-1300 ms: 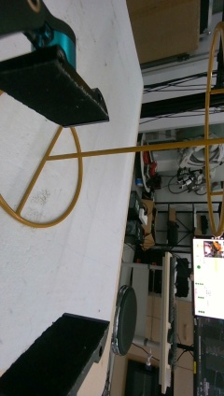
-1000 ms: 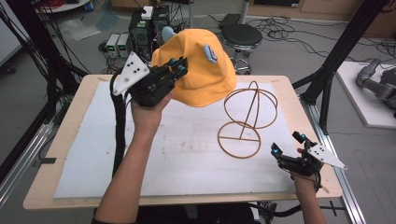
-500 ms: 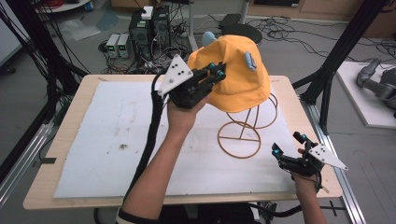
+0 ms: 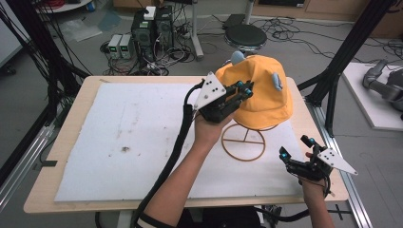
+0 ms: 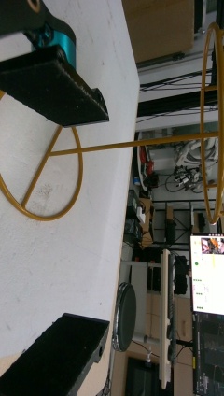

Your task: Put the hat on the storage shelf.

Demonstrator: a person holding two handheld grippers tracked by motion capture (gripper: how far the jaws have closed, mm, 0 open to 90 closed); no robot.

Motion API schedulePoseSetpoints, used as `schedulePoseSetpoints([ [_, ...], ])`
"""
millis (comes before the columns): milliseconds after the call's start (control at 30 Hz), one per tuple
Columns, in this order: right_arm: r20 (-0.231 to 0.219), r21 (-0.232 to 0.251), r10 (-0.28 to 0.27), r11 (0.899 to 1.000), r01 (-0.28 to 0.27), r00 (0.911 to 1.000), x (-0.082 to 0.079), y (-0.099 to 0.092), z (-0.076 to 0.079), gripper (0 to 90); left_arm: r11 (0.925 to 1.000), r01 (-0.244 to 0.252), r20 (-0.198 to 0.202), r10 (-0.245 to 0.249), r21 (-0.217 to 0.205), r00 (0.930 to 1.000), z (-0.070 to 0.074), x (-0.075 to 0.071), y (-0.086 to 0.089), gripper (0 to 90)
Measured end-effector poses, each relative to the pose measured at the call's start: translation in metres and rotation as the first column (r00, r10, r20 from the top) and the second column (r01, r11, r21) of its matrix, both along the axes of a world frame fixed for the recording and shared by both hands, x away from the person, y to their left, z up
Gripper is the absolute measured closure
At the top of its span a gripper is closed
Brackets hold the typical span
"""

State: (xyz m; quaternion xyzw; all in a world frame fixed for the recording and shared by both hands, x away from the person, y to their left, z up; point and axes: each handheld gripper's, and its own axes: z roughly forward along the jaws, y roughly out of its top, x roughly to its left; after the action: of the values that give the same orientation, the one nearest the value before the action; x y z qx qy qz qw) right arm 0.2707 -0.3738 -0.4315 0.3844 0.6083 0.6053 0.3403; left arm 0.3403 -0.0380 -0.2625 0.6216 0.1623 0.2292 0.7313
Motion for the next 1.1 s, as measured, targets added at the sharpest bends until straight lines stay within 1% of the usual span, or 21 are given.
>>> schedulePoseSetpoints([
  [33, 0.003, 0.001, -0.001, 1.000, 0.001, 1.0000, 0.000, 0.000, 0.000, 2.4, 1.0000, 0.003, -0.008, -0.003, 0.000, 1.0000, -0.005, 0.000, -0.002, 88.3],
  [100, -0.001, 0.001, -0.001, 1.000, 0.001, 1.0000, -0.001, 0.000, 0.000, 2.4, 1.0000, 0.006, -0.022, -0.006, 0.006, 0.9997, -0.010, 0.001, -0.004, 88.3],
  [133, -0.001, -0.004, -0.001, 1.000, 0.001, 1.0000, -0.001, 0.000, 0.000, 2.4, 1.0000, 0.006, -0.022, -0.006, 0.006, 0.9997, -0.010, 0.001, -0.004, 88.3],
  [233, -0.002, 0.002, 0.002, 1.000, -0.002, 1.0000, -0.001, 0.000, 0.000, 2.4, 0.9998, 0.006, -0.039, -0.005, 0.020, 0.9992, -0.017, 0.002, -0.008, 88.3],
  [333, -0.001, -0.004, 0.003, 1.000, -0.003, 1.0000, 0.000, 0.001, 0.000, 2.4, 0.9995, 0.008, -0.058, -0.006, 0.030, 0.9983, -0.024, 0.004, -0.010, 88.3],
  [367, -0.001, -0.004, 0.003, 1.000, -0.003, 1.0000, 0.000, 0.001, 0.000, 2.4, 0.9995, 0.008, -0.058, -0.006, 0.030, 0.9983, -0.024, 0.004, -0.010, 88.3],
  [400, -0.003, -0.005, 0.006, 1.000, -0.006, 1.0000, 0.000, 0.002, 0.000, 2.4, 0.9987, 0.013, -0.062, -0.010, 0.048, 0.9981, -0.027, 0.004, -0.013, 88.2],
  [467, -0.006, -0.002, 0.005, 1.000, -0.005, 1.0000, 0.000, 0.002, -0.001, 2.4, 0.9976, 0.016, -0.059, -0.013, 0.067, 0.9982, -0.030, 0.003, -0.016, 88.3],
  [533, 0.000, -0.012, 0.007, 1.000, -0.007, 1.0000, 0.001, 0.003, -0.001, 2.4, 0.9971, 0.015, -0.059, -0.011, 0.075, 0.9982, -0.033, 0.003, -0.018, 88.2],
  [700, -0.006, -0.015, 0.011, 1.000, -0.012, 0.9999, 0.002, 0.004, -0.001, 2.4, 0.9975, 0.006, -0.074, -0.001, 0.071, 0.9973, -0.037, 0.005, -0.016, 88.0],
  [767, -0.003, -0.019, 0.016, 1.000, -0.016, 0.9999, 0.003, 0.005, -0.001, 2.4, 0.9969, 0.002, -0.077, 0.004, 0.078, 0.9970, -0.037, 0.005, -0.016, 87.2],
  [800, -0.001, -0.018, 0.018, 1.000, -0.018, 0.9998, 0.003, 0.006, -0.001, 2.4, 0.9970, -0.009, -0.081, 0.015, 0.077, 0.9966, -0.037, 0.006, -0.016, 85.0],
  [833, -0.005, -0.016, 0.019, 1.000, -0.019, 0.9998, 0.003, 0.006, -0.001, 2.4, 0.9970, -0.009, -0.081, 0.015, 0.077, 0.9966, -0.037, 0.006, -0.016, 78.3],
  [900, -0.002, -0.020, 0.022, 1.000, -0.022, 0.9998, 0.004, 0.007, -0.001, 2.4, 0.9957, -0.051, -0.112, 0.059, 0.077, 0.9919, -0.039, 0.009, -0.016, 62.8],
  [933, -0.002, -0.023, 0.024, 0.999, -0.024, 0.9997, 0.004, 0.008, -0.001, 2.4, 0.9954, -0.055, -0.118, 0.064, 0.079, 0.9910, -0.039, 0.009, -0.015, 56.6],
  [1033, -0.005, -0.025, 0.030, 0.999, -0.030, 0.9995, 0.005, 0.008, -0.001, 2.4, 0.9929, -0.081, -0.101, 0.090, 0.087, 0.9908, -0.038, 0.009, -0.012, 43.5],
  [1100, -0.008, -0.026, 0.032, 0.999, -0.032, 0.9995, 0.005, 0.009, -0.001, 2.4, 0.9927, -0.094, -0.092, 0.101, 0.076, 0.9906, -0.036, 0.008, -0.008, 34.6],
])
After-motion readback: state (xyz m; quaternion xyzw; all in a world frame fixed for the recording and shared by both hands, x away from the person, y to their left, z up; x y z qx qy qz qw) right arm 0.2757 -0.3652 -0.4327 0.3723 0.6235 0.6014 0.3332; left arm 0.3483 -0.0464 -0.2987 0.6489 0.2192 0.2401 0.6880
